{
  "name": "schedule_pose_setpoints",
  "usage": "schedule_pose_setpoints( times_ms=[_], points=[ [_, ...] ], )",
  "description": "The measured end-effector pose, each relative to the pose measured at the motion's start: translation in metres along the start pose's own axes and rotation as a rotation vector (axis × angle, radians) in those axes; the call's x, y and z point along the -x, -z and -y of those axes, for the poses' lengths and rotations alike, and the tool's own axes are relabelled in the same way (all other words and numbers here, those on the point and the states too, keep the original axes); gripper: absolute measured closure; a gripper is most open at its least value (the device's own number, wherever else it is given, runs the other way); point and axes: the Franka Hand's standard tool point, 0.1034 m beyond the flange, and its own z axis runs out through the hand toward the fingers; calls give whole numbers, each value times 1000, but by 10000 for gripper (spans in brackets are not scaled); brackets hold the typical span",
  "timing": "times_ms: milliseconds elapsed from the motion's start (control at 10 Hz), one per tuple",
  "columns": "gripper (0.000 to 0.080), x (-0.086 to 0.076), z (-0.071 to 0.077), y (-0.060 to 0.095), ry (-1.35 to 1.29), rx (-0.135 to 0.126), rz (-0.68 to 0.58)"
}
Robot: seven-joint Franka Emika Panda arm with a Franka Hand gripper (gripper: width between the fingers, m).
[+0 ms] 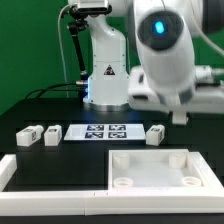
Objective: Assemble square table
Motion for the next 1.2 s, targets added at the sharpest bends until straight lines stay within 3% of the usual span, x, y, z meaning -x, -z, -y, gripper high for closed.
schedule_pose_setpoints(
  times_ms=[100, 200, 500, 600, 700, 800, 900, 1100, 1200],
  points=[
    [508, 18, -11, 20, -4, -2, 26],
    [508, 23, -11, 27, -33, -8, -10],
    [508, 18, -3, 31, -11, -31, -255],
    [508, 8, 0, 50, 4, -32, -305],
    [508, -7, 8, 85, 31, -39, -420],
    [508, -16, 12, 109, 75, -28, -516],
    [508, -27, 17, 123, 109, -29, -629],
    [508, -23, 21, 114, 110, -50, -733],
    [508, -25, 26, 117, 113, -77, -817]
  ],
)
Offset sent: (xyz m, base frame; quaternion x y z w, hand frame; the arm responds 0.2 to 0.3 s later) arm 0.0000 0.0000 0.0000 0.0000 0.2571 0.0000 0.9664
